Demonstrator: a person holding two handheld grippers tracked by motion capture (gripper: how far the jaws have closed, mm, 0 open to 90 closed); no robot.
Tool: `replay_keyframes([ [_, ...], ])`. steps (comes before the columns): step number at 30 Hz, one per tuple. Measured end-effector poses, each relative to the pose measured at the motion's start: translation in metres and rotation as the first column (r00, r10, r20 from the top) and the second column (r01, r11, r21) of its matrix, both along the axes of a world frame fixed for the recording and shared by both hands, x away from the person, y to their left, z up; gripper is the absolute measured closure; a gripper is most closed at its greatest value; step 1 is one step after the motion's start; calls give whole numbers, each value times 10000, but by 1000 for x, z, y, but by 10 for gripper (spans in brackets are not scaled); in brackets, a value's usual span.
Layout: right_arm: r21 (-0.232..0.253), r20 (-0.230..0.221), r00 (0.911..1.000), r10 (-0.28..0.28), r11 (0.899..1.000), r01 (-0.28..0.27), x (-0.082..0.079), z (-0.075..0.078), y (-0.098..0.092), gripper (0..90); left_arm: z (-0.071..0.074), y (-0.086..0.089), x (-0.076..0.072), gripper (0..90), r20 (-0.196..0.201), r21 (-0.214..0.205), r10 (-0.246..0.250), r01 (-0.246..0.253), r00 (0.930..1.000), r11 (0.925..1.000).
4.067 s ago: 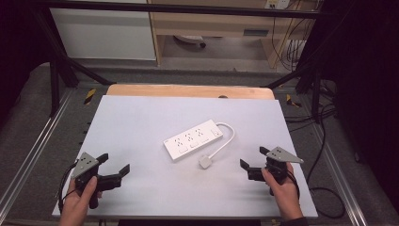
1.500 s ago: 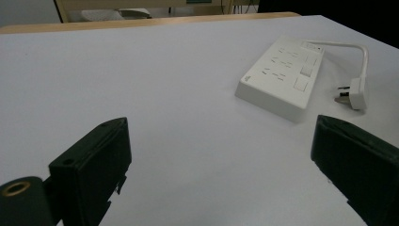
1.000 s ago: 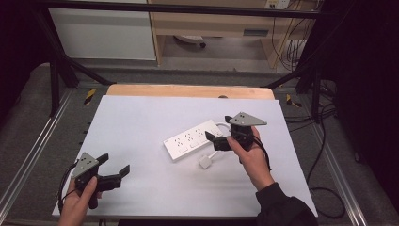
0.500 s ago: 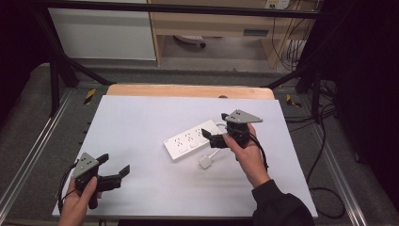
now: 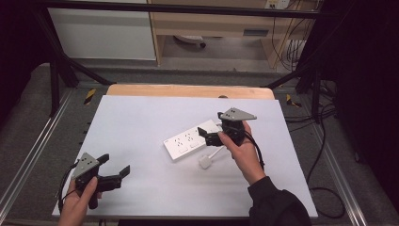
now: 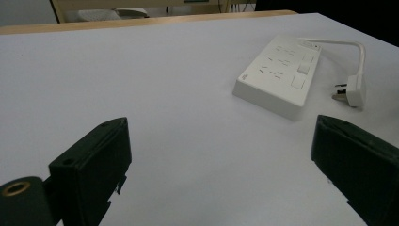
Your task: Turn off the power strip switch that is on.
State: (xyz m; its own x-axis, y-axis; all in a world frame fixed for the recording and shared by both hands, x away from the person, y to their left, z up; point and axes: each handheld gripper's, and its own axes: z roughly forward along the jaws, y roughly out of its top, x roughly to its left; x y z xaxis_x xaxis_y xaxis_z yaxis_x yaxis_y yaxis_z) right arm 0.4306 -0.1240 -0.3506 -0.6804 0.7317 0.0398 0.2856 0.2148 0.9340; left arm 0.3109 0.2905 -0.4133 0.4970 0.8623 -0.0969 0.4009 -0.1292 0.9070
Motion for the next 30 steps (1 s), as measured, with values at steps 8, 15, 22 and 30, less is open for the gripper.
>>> replay_keyframes([
  [8, -102, -73, 10000, 36, 9999, -37, 3, -2, 5, 47, 0, 0, 0, 53, -32, 18, -28, 28, 10000, 10000],
  [15, -194, -183, 9998, 107, 9998, -110, 7, -5, 10, 47, 0, 0, 0, 53, -49, 14, -46, 46, 10000, 10000],
  [22, -338, -256, 9995, 180, 9993, -189, 10, -8, 16, 63, 0, 0, 0, 53, -57, 23, -63, 63, 10000, 10000],
  [30, -456, -367, 9990, 272, 9985, -289, 12, -12, 21, 78, 0, 0, 0, 53, -62, 29, -73, 73, 10000, 10000],
])
